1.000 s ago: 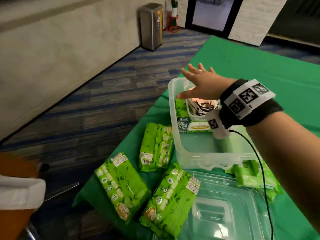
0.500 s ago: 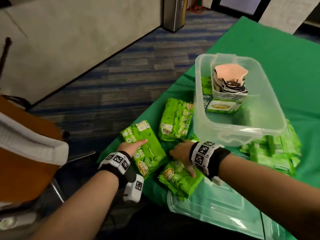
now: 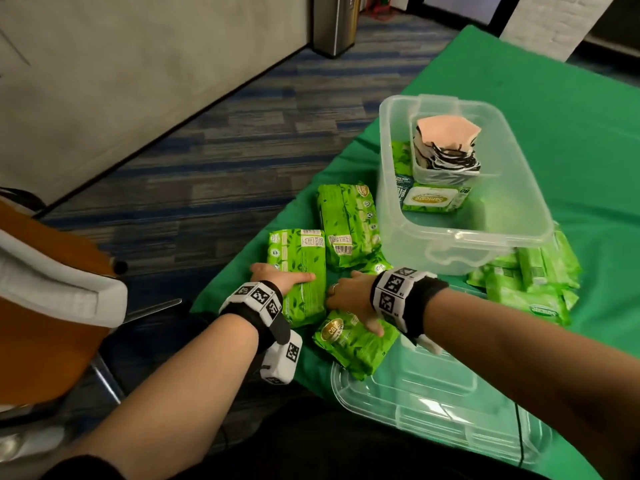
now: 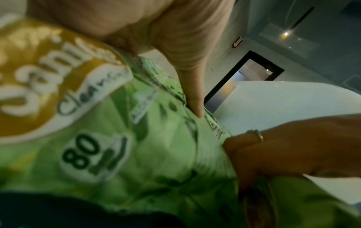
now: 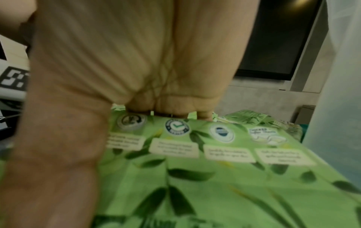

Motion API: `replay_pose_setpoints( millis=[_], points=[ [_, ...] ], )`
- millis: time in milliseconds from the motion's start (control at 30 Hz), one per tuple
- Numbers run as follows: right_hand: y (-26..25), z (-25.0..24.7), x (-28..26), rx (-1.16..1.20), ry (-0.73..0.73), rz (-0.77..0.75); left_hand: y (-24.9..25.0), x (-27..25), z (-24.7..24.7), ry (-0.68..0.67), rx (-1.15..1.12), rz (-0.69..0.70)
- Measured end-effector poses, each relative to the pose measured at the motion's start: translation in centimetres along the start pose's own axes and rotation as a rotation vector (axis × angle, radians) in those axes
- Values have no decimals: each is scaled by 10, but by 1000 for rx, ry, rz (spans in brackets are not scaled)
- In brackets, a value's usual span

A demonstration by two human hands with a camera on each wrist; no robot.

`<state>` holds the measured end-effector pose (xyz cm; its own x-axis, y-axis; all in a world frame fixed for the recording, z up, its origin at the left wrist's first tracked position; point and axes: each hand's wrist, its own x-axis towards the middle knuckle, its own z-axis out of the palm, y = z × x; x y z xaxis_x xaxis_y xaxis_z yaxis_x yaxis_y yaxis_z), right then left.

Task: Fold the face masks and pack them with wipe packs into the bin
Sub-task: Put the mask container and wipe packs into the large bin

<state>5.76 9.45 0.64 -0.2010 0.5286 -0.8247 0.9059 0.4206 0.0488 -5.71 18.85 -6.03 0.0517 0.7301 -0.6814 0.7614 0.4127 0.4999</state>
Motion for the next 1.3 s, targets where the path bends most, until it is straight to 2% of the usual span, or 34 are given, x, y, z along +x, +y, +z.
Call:
replay_pose_setpoints(
  millis=[167,333,500,667,900,1067,1133,1233,1300],
  points=[
    [1,1,3,4,-13,-6,5,0,-3,7,51,15],
    [4,7,2,60,38,-13,7,-2,-6,-7,133,21],
    [-5,10,-1,-93,50,-42,8,-6,-5,-30,214,87],
    [-3,29,-22,-125,226,-29,2,-3,-9,-18,130,72],
    [7,90,-71,271,569,113,8,-20,-7,20,48,88],
    [6,128,-98,605,619,178,13,-53,-7,189,86,219],
    [3,140,-102,793,707,198,14,-68,-7,216,89,262],
    [2,160,-98,1008,871,366,16,-89,-3,238,58,326],
    [4,174,-95,1071,847,522,18,-103,5,225,62,370]
  ],
)
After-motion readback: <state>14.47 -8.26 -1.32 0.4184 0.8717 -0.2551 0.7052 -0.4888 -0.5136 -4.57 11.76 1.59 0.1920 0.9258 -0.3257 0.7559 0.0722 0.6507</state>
